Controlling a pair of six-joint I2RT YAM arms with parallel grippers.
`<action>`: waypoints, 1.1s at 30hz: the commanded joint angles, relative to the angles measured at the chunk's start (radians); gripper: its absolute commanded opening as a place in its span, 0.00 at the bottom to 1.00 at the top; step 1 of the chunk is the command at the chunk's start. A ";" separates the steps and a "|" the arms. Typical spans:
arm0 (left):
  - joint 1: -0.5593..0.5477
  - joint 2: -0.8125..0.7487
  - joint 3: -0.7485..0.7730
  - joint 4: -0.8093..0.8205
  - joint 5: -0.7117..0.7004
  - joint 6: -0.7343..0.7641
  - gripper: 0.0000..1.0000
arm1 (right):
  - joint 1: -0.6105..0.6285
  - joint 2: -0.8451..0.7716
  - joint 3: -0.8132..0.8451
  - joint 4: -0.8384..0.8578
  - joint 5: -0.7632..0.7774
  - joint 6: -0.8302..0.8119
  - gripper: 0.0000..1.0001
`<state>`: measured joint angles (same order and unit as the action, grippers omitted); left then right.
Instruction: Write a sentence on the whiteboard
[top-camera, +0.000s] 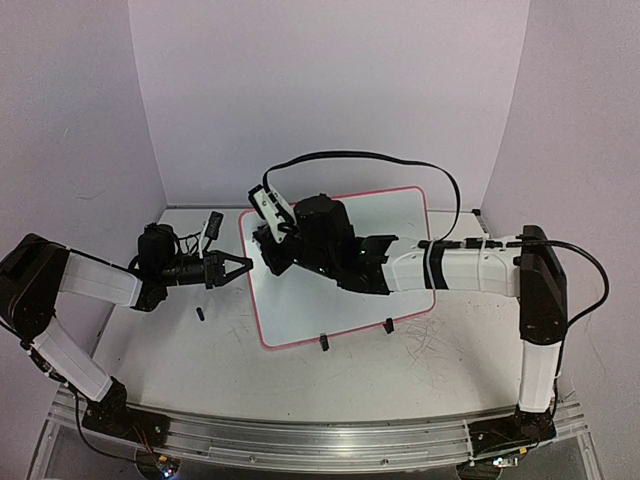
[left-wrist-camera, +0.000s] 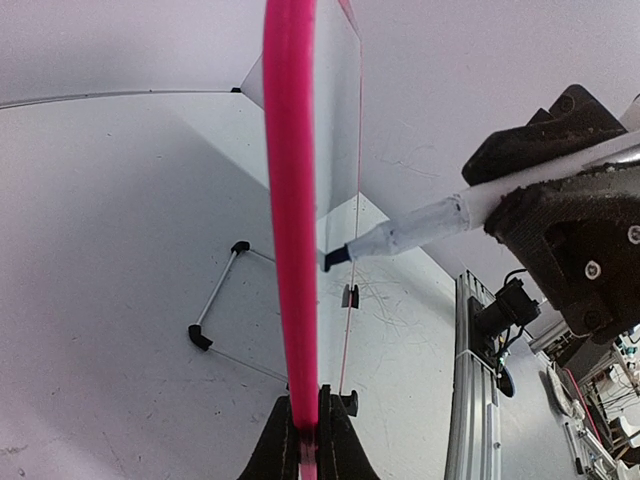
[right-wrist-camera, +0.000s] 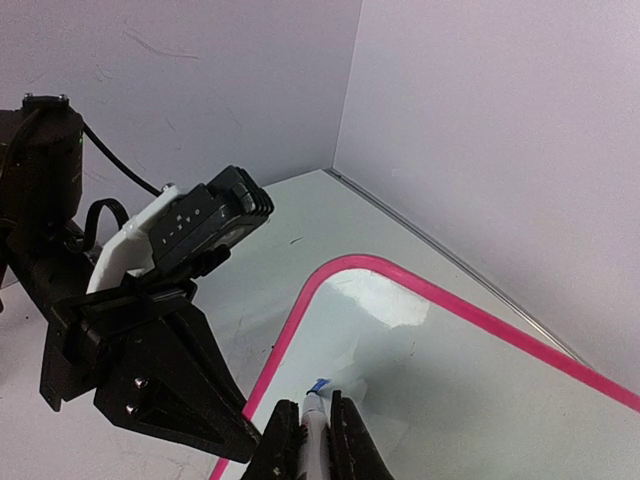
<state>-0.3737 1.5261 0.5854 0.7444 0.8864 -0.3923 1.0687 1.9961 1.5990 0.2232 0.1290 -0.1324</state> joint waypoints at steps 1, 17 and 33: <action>-0.009 -0.004 0.039 0.020 0.002 0.061 0.00 | 0.000 -0.021 -0.033 -0.002 0.009 0.035 0.00; -0.009 -0.004 0.037 0.015 0.004 0.062 0.00 | 0.001 -0.031 -0.051 -0.002 0.004 0.058 0.00; -0.009 -0.004 0.029 0.012 -0.010 0.064 0.00 | -0.003 -0.144 -0.080 0.041 -0.035 0.043 0.00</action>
<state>-0.3729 1.5261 0.5869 0.7403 0.8871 -0.3895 1.0720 1.8799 1.5219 0.2217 0.0442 -0.0579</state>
